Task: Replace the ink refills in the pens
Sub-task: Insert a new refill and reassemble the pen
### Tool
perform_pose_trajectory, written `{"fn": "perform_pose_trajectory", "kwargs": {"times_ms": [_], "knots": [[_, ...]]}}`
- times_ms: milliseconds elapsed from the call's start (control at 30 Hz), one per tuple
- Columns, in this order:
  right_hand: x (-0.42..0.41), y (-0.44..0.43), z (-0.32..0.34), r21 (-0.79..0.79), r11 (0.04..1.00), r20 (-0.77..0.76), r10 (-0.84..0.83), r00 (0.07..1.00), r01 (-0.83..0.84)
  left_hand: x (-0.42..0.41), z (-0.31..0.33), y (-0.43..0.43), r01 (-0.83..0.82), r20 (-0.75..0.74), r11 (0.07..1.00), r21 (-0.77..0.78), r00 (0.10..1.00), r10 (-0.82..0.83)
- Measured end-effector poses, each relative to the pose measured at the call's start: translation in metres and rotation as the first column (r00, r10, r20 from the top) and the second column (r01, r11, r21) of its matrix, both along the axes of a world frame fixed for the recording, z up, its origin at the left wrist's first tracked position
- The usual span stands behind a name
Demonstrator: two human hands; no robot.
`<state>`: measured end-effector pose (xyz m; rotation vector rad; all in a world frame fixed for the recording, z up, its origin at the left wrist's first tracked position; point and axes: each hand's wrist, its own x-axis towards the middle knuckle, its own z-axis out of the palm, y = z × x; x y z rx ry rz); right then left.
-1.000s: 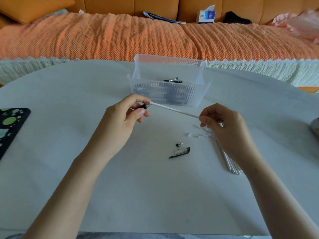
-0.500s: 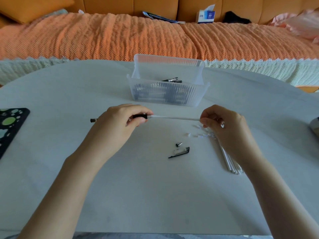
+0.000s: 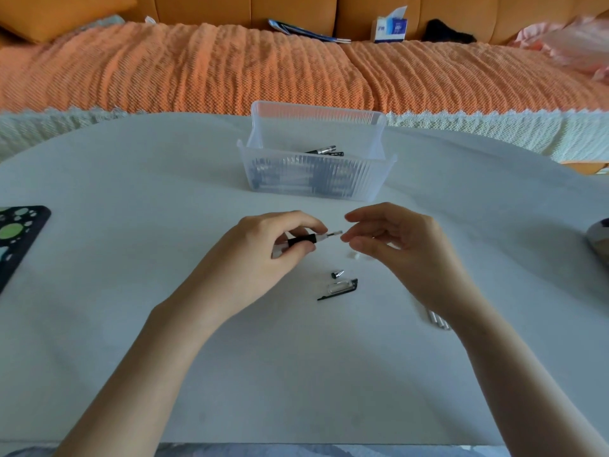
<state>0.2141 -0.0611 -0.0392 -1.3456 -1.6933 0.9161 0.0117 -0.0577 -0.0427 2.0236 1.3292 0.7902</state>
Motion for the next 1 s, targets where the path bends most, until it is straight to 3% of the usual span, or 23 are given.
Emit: {"fn": "perform_pose_trajectory", "kwargs": {"times_ms": [267, 567, 833, 1000], "knots": [[-0.008, -0.001, -0.001, 0.025, 0.999, 0.107, 0.034, 0.994, -0.037, 0.007, 0.000, -0.004, -0.001, -0.039, 1.000, 0.027, 0.999, 0.002], [-0.011, -0.003, -0.002, 0.038, 0.997, 0.160, 0.058, 0.985, -0.065, 0.013, 0.000, -0.007, -0.079, -0.113, 0.978, 0.193, 0.988, 0.103], [0.003, 0.000, 0.000, 0.151, 0.987, 0.177, -0.086, 0.980, 0.060, 0.004, 0.000, 0.000, -0.183, -0.069, 0.979, 0.095, 0.979, 0.190], [0.027, 0.008, -0.011, 0.122, 0.992, 0.510, -0.088, 0.856, 0.029, 0.001, -0.002, -0.001, -0.157, -0.133, 0.984, 0.078, 0.977, 0.167]]}}
